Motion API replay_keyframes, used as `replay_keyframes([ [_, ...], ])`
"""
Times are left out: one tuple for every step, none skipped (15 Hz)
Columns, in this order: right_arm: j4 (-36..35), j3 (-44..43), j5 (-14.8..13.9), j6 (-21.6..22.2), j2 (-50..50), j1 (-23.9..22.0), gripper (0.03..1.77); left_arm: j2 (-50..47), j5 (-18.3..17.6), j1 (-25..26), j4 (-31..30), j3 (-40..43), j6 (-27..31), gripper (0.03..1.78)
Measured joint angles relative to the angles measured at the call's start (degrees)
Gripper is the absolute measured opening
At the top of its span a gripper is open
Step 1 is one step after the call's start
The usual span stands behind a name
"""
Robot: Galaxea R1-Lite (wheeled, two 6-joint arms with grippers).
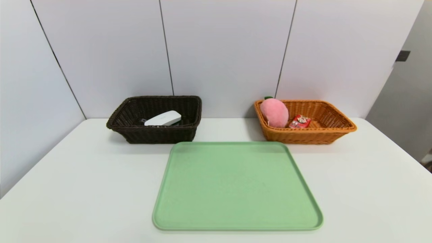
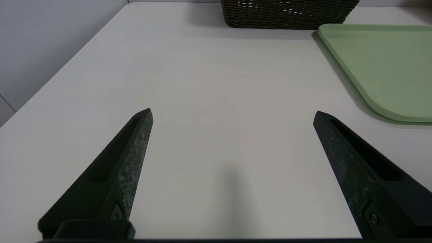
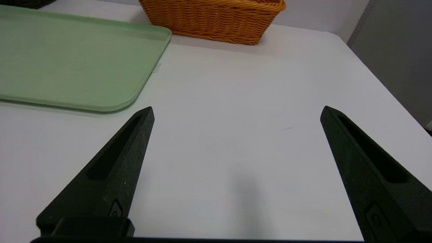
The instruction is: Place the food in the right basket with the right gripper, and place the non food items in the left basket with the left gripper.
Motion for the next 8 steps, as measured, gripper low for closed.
replay_keyframes([
  [0.0, 0.0, -0.2, 0.4, 0.0, 0.0, 1.7, 0.0, 0.0, 0.0, 0.0, 0.0, 0.0, 1.69],
  [0.0, 0.0, -0.4, 1.2, 0.0, 0.0, 1.7, 0.0, 0.0, 0.0, 0.0, 0.0, 0.0, 1.69],
  [0.0, 0.0, -0.6, 1.7, 0.0, 0.0, 1.7, 0.0, 0.0, 0.0, 0.0, 0.0, 0.0, 1.69],
  [-0.1, 0.0, -0.7, 2.1, 0.0, 0.0, 1.7, 0.0, 0.0, 0.0, 0.0, 0.0, 0.0, 1.69],
  [-0.1, 0.0, -0.8, 2.5, 0.0, 0.0, 1.7, 0.0, 0.0, 0.0, 0.0, 0.0, 0.0, 1.69],
  [0.0, 0.0, -0.8, 2.5, 0.0, 0.0, 1.7, 0.0, 0.0, 0.0, 0.0, 0.0, 0.0, 1.69],
  [0.2, 0.0, -0.8, 2.4, 0.0, 0.0, 1.7, 0.0, 0.0, 0.0, 0.0, 0.0, 0.0, 1.69],
  [-0.1, 0.0, -0.7, 2.5, 0.0, 0.0, 1.7, 0.0, 0.0, 0.0, 0.0, 0.0, 0.0, 1.69],
])
